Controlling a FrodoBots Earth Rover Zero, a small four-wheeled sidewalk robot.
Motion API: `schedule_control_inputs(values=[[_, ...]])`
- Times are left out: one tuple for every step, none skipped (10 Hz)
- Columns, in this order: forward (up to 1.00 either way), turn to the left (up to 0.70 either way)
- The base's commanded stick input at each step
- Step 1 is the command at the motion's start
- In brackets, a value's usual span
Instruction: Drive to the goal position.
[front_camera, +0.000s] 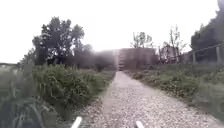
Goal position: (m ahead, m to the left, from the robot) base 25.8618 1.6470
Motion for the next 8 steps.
schedule_control_inputs(values=[[0.7,0.0],[0.7,0.0],[0.7,0.0],[0.7,0.0],[0.7,0.0],[0.7,0.0],[0.7,0.0],[0.7,-0.08]])
